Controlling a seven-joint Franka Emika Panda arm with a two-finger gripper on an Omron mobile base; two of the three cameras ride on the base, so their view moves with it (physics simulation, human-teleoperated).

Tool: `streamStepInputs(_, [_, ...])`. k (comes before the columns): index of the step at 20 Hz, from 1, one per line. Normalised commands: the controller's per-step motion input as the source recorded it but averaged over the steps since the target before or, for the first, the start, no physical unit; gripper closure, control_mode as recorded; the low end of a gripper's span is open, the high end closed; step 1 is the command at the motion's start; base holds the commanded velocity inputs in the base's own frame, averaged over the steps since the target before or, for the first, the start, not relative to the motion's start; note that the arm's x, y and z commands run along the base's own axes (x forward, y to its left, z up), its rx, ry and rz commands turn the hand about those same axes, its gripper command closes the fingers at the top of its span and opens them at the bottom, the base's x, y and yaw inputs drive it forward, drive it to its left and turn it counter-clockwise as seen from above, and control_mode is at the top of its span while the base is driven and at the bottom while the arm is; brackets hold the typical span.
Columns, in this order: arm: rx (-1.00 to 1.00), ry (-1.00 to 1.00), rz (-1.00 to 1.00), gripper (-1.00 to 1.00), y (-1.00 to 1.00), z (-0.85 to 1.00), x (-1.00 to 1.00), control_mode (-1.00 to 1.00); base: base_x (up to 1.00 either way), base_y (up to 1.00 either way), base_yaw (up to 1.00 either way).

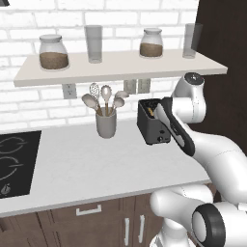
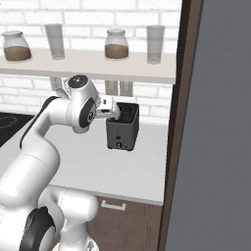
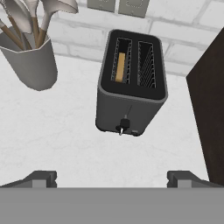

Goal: Start the toaster. Once the lever pops up, take the bread to the plate on the dining counter.

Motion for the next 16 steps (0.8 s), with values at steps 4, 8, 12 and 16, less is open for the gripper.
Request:
streamStepInputs(4, [0.0, 0.0, 0.0, -1.0, 0.0, 0.0, 0.0, -1.0, 0.0, 0.0, 0.0])
streamStepInputs(8, [0.0, 0.0, 0.0, -1.0, 0.0, 0.0, 0.0, -1.0, 0.0, 0.0, 0.0])
streamStepInputs(12, [0.0, 0.0, 0.0, -1.0, 0.0, 0.0, 0.0, -1.0, 0.0, 0.0, 0.0])
streamStepInputs(16, [0.0, 0.0, 0.0, -1.0, 0.0, 0.0, 0.0, -1.0, 0.0, 0.0, 0.0])
